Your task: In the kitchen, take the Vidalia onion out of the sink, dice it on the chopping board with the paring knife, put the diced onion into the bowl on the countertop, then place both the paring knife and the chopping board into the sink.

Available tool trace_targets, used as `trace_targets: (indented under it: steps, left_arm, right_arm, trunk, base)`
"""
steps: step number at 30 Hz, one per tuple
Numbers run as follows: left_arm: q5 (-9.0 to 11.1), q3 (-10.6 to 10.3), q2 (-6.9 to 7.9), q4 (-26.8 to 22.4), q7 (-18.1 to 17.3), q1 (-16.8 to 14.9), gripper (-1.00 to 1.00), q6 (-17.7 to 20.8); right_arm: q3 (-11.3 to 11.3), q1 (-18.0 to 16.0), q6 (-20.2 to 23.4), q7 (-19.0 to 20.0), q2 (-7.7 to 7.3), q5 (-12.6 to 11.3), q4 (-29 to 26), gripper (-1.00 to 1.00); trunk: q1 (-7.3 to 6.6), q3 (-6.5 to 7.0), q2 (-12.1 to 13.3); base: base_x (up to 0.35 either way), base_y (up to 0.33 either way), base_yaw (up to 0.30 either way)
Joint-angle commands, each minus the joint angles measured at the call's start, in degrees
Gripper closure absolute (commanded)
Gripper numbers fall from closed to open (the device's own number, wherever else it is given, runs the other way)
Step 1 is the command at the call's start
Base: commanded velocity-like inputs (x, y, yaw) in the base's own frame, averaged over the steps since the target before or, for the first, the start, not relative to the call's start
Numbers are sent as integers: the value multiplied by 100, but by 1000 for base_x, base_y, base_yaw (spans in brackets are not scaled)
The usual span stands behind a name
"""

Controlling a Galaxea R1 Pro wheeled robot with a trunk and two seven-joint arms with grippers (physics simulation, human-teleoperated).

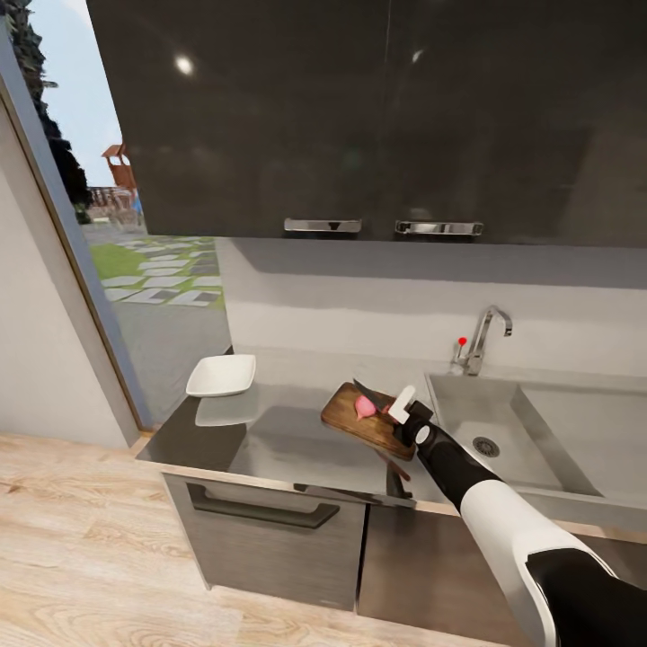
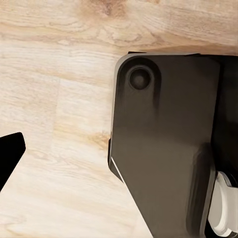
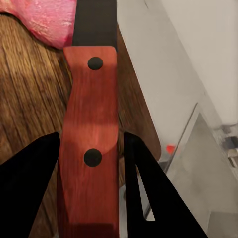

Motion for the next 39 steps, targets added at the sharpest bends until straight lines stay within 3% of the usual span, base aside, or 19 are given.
trace_targets:
  steps: [1,39]
  left_arm:
    - [38,-27,4,-8,35,1,-100,-11]
    - [42,-24,4,1,35,1,-100,-11]
  right_arm:
    - [13,-3,34,29,-2,60,-13,100]
    - [5,-3,34,31,1,44,-110,100]
  trunk:
    - [4,-12,-12]
    - [4,-12,-12]
  base:
    - [0,0,0]
    - [0,17,0]
